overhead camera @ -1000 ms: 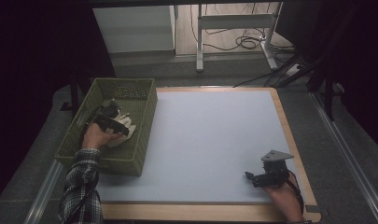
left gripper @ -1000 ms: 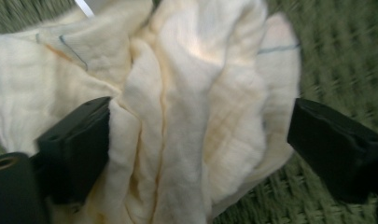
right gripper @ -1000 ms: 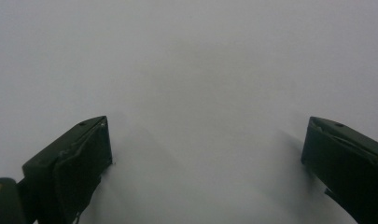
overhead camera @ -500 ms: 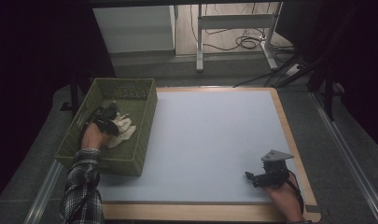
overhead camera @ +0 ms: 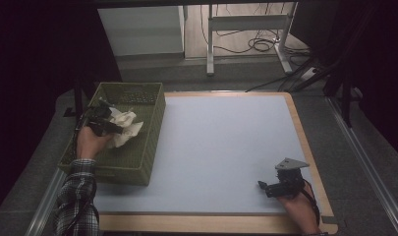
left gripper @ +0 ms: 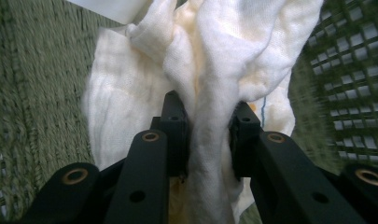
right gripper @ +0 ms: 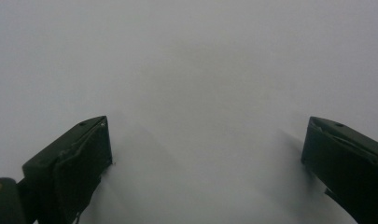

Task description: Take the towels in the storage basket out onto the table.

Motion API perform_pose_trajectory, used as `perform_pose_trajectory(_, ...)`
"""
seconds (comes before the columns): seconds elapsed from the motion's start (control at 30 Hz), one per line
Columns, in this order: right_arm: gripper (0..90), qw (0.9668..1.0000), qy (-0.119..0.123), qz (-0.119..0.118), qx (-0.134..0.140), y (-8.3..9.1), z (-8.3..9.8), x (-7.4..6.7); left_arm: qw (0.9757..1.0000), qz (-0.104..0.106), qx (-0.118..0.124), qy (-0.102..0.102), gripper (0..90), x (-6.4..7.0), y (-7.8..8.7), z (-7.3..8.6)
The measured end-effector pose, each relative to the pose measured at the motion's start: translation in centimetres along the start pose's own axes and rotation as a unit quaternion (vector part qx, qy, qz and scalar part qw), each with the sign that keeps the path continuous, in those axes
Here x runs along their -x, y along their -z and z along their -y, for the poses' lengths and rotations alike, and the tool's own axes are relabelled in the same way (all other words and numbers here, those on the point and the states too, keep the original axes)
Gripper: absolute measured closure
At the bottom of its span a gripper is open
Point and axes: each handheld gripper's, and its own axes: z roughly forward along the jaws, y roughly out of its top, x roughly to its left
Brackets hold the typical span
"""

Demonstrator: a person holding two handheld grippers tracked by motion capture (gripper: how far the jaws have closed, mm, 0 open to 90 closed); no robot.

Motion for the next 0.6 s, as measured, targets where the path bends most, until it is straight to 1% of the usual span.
perform_pose_trajectory(0.13, 1.7, 1.0000, 0.000, 0.000, 0.000, 0.0, 0.0, 0.0, 0.9999, 0.000, 0.014, -0.005, 73.2, 0.3, 1.3, 0.1)
perform_pose_trajectory(0.2, 1.6, 1.0000, 0.000, 0.000, 0.000, 0.0, 0.0, 0.0, 0.9997, -0.003, 0.020, -0.011, 73.2, 0.5, 1.9, 0.1)
perform_pose_trajectory(0.3, 1.6, 1.0000, 0.000, 0.000, 0.000, 0.0, 0.0, 0.0, 0.9993, -0.001, 0.033, -0.018, 73.1, 0.8, 2.9, 0.0)
perform_pose_trajectory(0.33, 1.6, 1.0000, 0.000, 0.000, 0.000, 0.0, 0.0, 0.0, 0.9992, 0.000, 0.035, -0.018, 73.1, 0.9, 3.1, 0.0)
perform_pose_trajectory(0.47, 1.6, 1.0000, 0.000, 0.001, 0.000, 0.0, 0.0, 0.0, 0.9983, 0.002, 0.050, -0.029, 73.1, 1.6, 4.5, -0.2)
perform_pose_trajectory(0.5, 1.7, 1.0000, 0.000, 0.000, 0.000, 0.0, 0.0, 0.0, 0.9978, 0.003, 0.058, -0.033, 73.1, 2.0, 5.2, -0.4)
perform_pose_trajectory(0.53, 1.7, 1.0000, 0.000, 0.000, 0.000, 0.0, 0.0, 0.0, 0.9978, 0.003, 0.058, -0.033, 73.1, 2.0, 5.2, -0.4)
perform_pose_trajectory(0.6, 1.7, 1.0000, 0.000, 0.000, 0.000, 0.0, 0.0, 0.0, 0.9972, 0.006, 0.065, -0.037, 73.1, 2.4, 5.8, -0.6)
